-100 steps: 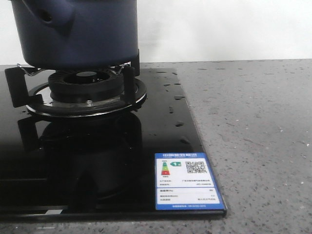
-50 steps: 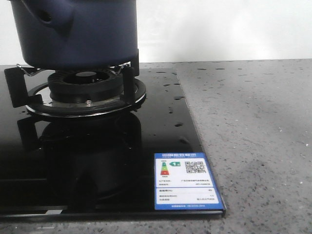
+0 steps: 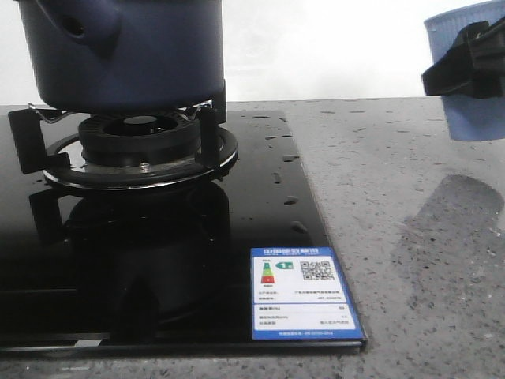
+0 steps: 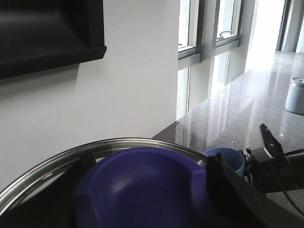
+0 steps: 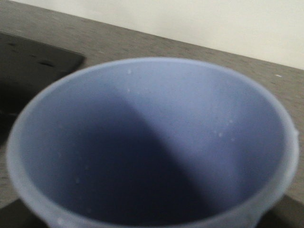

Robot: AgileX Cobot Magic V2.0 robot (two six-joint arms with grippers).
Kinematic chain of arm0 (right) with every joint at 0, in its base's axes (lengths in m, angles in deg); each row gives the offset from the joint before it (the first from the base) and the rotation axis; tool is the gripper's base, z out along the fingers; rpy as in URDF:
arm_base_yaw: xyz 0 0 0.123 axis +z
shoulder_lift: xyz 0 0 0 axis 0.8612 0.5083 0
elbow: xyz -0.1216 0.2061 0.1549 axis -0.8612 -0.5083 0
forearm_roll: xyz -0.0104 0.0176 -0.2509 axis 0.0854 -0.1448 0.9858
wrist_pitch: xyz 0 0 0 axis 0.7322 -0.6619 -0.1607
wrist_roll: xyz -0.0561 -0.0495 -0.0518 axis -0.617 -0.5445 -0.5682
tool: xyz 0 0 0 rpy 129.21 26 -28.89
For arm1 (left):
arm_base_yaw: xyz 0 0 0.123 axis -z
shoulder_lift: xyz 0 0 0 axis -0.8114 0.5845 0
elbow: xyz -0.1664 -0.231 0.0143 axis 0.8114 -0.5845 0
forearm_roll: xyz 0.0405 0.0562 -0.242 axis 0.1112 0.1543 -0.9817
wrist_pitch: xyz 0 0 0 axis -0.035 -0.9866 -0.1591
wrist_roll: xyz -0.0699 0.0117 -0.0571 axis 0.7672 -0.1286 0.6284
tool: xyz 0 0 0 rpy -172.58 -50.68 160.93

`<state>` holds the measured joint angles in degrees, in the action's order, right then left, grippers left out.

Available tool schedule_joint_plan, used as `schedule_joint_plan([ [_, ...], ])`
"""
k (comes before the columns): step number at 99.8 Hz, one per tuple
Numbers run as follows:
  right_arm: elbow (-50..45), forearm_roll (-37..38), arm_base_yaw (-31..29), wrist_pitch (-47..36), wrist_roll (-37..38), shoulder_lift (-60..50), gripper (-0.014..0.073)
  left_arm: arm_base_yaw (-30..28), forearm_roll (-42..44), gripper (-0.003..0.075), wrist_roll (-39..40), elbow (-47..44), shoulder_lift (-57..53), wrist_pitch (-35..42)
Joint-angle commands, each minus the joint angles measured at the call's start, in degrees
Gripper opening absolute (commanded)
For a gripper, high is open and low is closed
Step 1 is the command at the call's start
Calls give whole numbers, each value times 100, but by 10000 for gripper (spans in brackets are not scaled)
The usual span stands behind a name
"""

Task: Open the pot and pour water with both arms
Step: 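Carry the empty cup back and set it on the counter with the right gripper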

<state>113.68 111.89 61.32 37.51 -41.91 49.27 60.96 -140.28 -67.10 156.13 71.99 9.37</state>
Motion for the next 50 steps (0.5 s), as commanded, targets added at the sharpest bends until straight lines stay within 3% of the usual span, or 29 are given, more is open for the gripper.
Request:
schedule_joint_plan([
  [1,-78,-13,-85,-1221,19,-110,318,46,-456,263,35,185,-45,74],
  [21,-179,-134,-85,-1403,28,57,336,58,-456,263,35,185,5,16],
  [50,-216,-259,-85,-1434,28,71,584,58,-443,263,35,185,5,-20],
])
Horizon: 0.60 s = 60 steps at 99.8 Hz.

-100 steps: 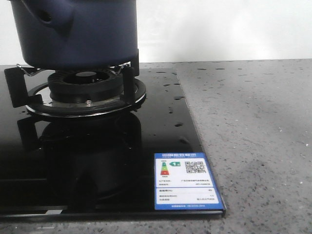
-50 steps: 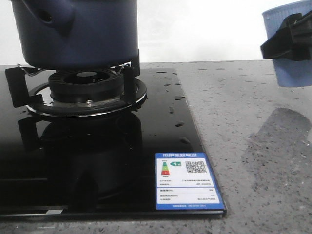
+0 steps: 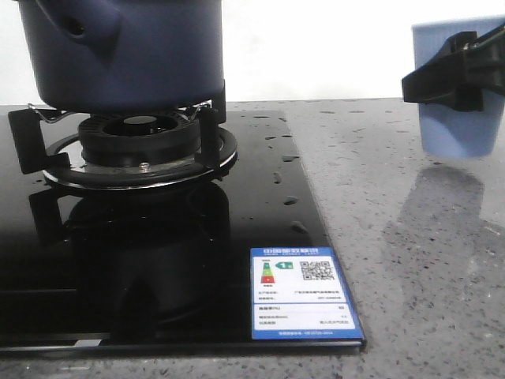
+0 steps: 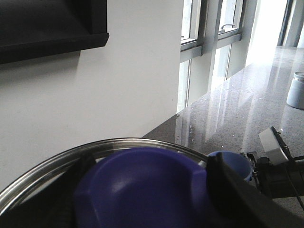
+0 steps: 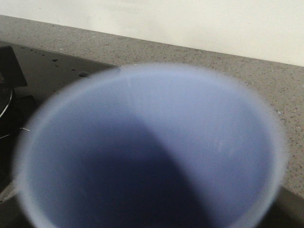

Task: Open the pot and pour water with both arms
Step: 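Carry the empty cup back and set it on the counter with the right gripper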

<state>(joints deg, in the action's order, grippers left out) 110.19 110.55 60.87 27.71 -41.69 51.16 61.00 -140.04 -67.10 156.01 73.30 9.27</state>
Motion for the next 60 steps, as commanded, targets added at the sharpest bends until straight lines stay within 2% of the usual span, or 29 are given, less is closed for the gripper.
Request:
schedule_joint_plan([
  [1,132,-125,-40,-453,6,-118,587,54,-468,263,35,197,-126,-11],
  [21,132,-125,-40,-470,140,-283,598,54,-468,263,35,197,-101,-11],
  [60,132,-69,-29,-355,169,-1594,580,54,-502,263,-15,197,97,151],
])
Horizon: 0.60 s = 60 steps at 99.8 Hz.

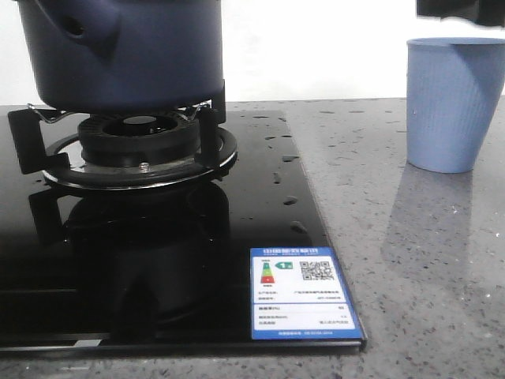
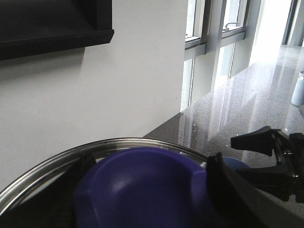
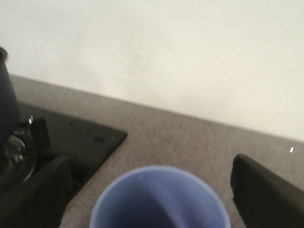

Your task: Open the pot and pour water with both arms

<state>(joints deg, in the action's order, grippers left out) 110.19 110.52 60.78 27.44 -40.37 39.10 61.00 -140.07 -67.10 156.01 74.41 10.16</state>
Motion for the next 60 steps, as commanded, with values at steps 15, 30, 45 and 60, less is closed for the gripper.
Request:
schedule_joint_plan([
  [15,132,520,-20,-255,457,-985,351,200,-518,263,-124,197,284,35],
  [30,132,1244,-20,-228,1078,-1515,-49,375,-569,263,-332,197,567,86],
  [45,132,1581,-20,-228,1452,-1855,-67,398,-800,263,-453,197,851,111],
  [60,132,1875,-20,-228,1728,-2063,-67,398,-871,263,-639,197,1146,34],
])
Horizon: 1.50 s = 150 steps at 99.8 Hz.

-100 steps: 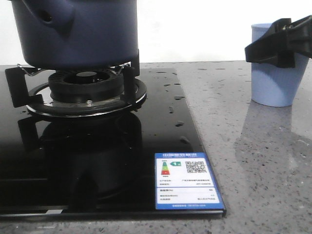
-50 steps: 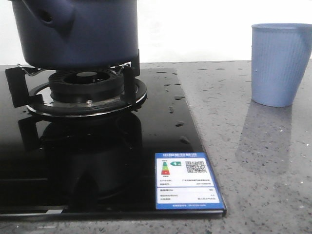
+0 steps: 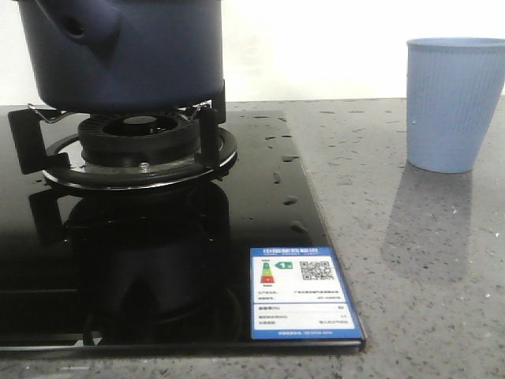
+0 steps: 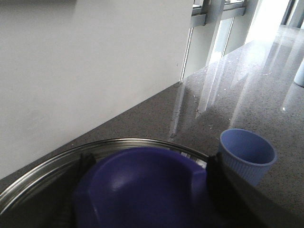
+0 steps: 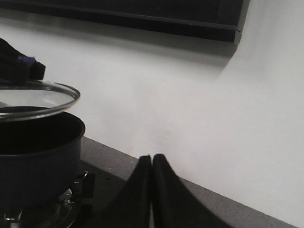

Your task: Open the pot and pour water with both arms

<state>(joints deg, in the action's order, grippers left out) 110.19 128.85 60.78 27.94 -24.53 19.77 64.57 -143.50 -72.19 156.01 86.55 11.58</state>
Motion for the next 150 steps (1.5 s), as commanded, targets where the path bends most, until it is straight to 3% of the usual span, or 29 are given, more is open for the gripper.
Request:
schedule_joint_plan([
  [1,132,56,-20,-278,144,-142,-67,41,-528,263,-142,197,-38,-109],
  [85,132,191,-20,-229,144,-153,-67,29,-275,273,-233,197,272,383],
  [92,132,191,-20,-229,144,-153,-67,29,-275,348,-233,197,272,346],
  [104,132,191,-20,-218,144,-153,-67,29,-544,571,-233,197,272,346],
  [109,132,191,-20,-206,144,-153,-68,29,-648,620,-233,197,259,346],
  [115,132,191,-20,-196,144,-153,-67,29,-685,627,-233,197,173,346],
  [122,132,191,-20,-183,144,-153,-67,29,-685,601,-198,197,-3,346],
  [129,132,204,-20,-137,144,-167,-67,5,-673,524,14,197,-268,387],
  [150,-232,376,-20,150,238,-739,-67,5,112,78,765,-124,-1608,1131],
])
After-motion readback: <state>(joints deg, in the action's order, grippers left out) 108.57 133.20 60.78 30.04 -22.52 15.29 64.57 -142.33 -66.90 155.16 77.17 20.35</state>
